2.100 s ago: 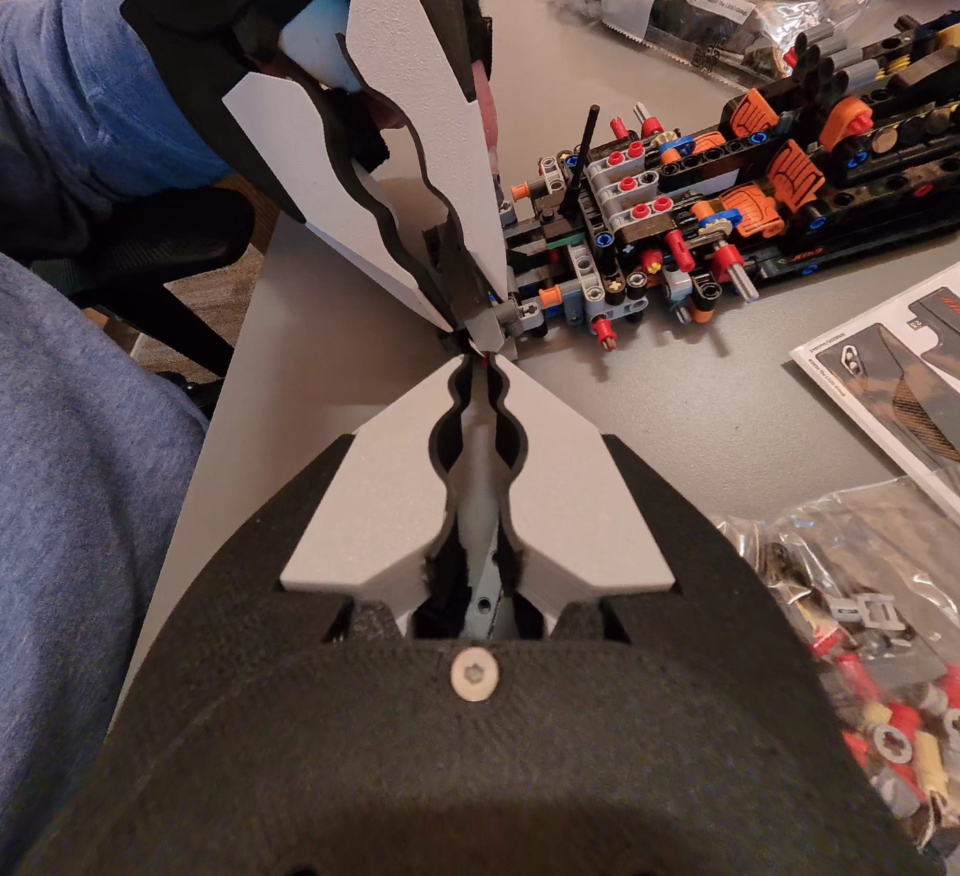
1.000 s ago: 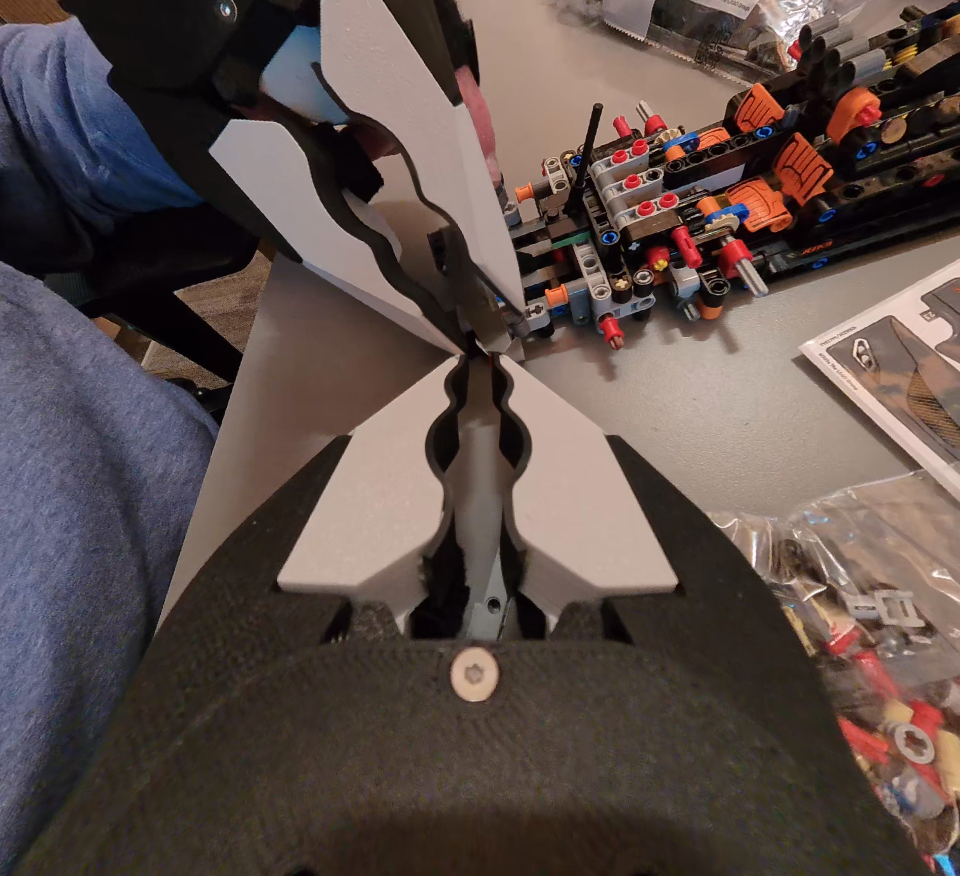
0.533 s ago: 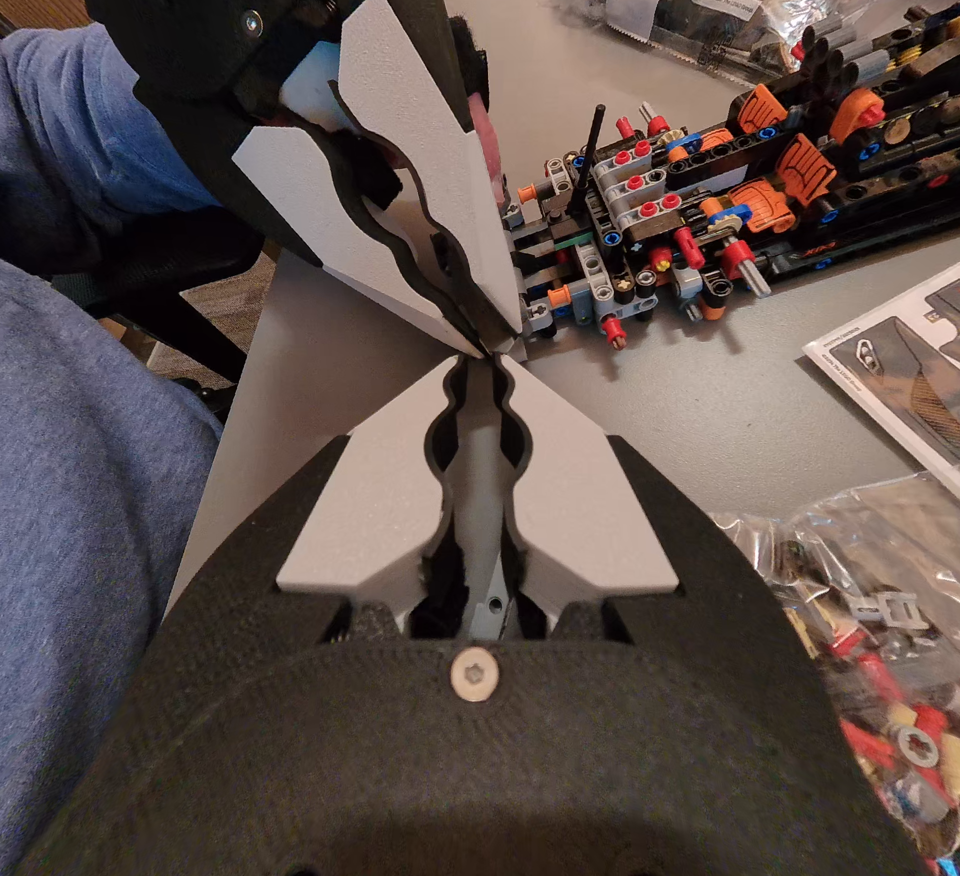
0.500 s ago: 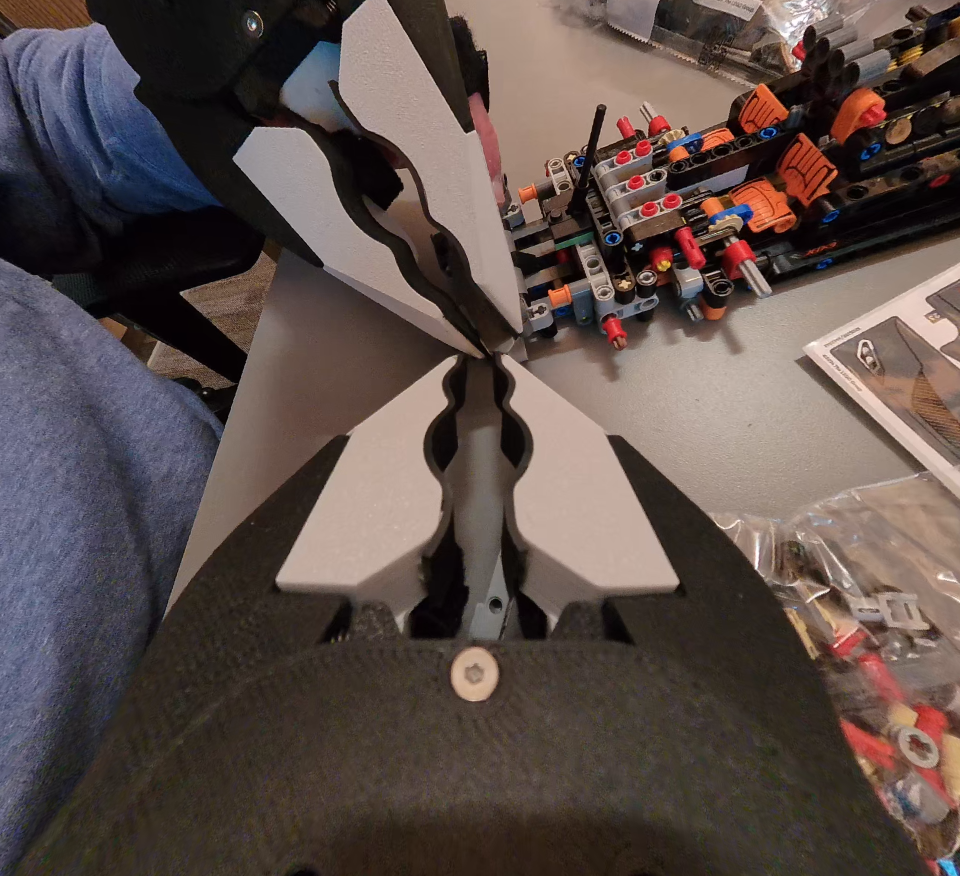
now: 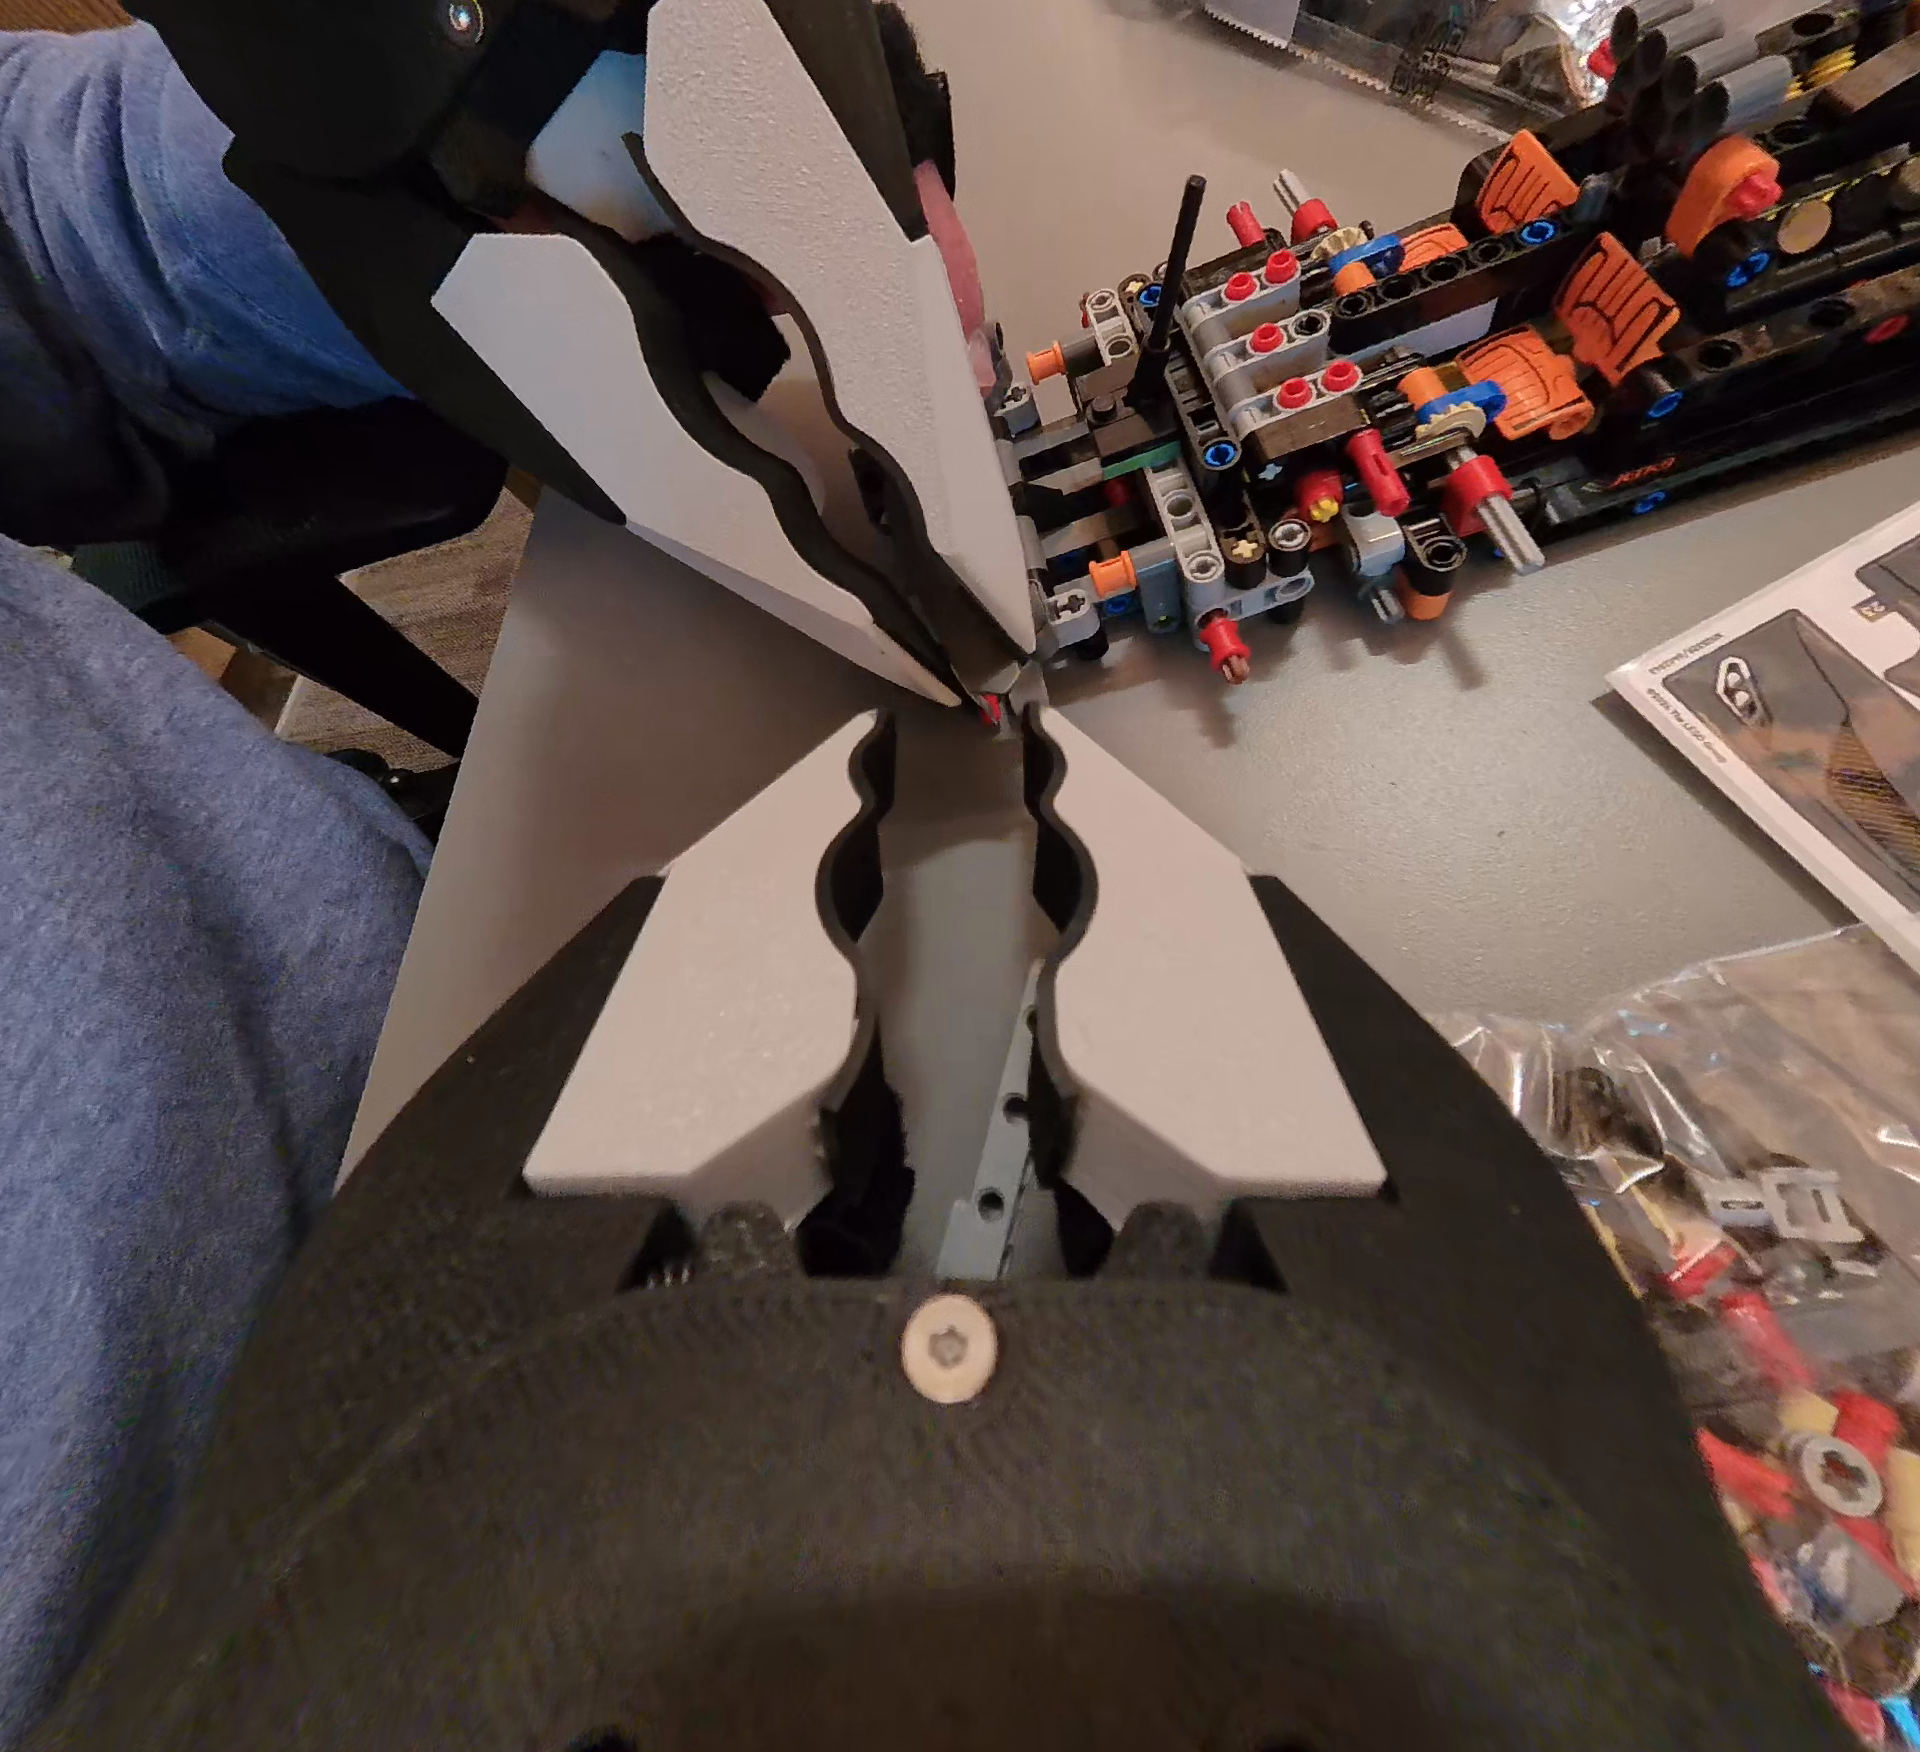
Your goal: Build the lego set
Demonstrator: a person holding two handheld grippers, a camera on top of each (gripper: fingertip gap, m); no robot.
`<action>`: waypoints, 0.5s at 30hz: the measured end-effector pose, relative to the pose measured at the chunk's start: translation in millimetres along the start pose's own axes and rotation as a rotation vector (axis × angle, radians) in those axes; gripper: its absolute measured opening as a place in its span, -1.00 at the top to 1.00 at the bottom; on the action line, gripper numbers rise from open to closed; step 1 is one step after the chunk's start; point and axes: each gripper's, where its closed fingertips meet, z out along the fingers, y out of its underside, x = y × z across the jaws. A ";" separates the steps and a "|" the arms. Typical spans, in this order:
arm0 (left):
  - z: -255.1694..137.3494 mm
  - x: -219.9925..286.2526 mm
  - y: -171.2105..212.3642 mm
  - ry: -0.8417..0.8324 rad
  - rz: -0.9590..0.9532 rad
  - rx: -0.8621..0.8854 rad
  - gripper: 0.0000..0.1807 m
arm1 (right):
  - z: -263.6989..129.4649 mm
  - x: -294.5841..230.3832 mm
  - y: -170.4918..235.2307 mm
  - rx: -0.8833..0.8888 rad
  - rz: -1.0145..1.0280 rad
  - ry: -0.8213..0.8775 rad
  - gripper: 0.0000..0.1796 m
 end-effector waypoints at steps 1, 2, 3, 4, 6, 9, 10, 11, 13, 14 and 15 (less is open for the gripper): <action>-0.1 0.2 0.1 -0.001 0.003 0.000 0.90 | -0.5 0.3 0.7 -0.004 -0.003 0.003 0.76; -0.2 0.6 0.1 0.002 0.001 -0.002 0.89 | -1.5 0.2 0.8 -0.006 -0.006 0.004 0.76; -0.4 0.2 -0.1 0.002 -0.006 0.000 0.88 | -3.2 0.0 0.1 -0.004 -0.008 0.005 0.76; -1.1 -0.8 -1.4 -0.002 -0.011 0.009 0.83 | -5.5 -0.4 -1.0 -0.002 -0.011 0.007 0.76; -4.3 -1.0 -4.2 -0.001 -0.014 0.029 0.76 | -10.7 -0.4 -3.3 -0.001 -0.020 0.014 0.76; -9.6 -2.0 -6.1 -0.011 -0.008 0.038 0.68 | -21.1 1.3 -6.6 0.006 -0.026 0.032 0.76; -12.0 -2.4 -6.2 -0.016 -0.003 0.036 0.67 | -26.4 2.5 -7.2 0.006 -0.031 0.044 0.76; -15.4 -3.1 -7.2 -0.026 0.003 0.037 0.64 | -34.0 4.9 -7.7 0.003 -0.041 0.066 0.76; -24.8 -4.6 -13.5 -0.052 0.013 0.060 0.64 | -56.9 16.1 -7.7 -0.008 -0.058 0.138 0.75; -29.3 -4.4 -17.2 -0.057 0.013 0.074 0.65 | -70.4 24.0 -5.6 -0.024 -0.063 0.182 0.72; -32.9 -3.8 -20.7 -0.060 0.015 0.087 0.65 | -83.5 33.6 -0.9 -0.057 -0.076 0.238 0.68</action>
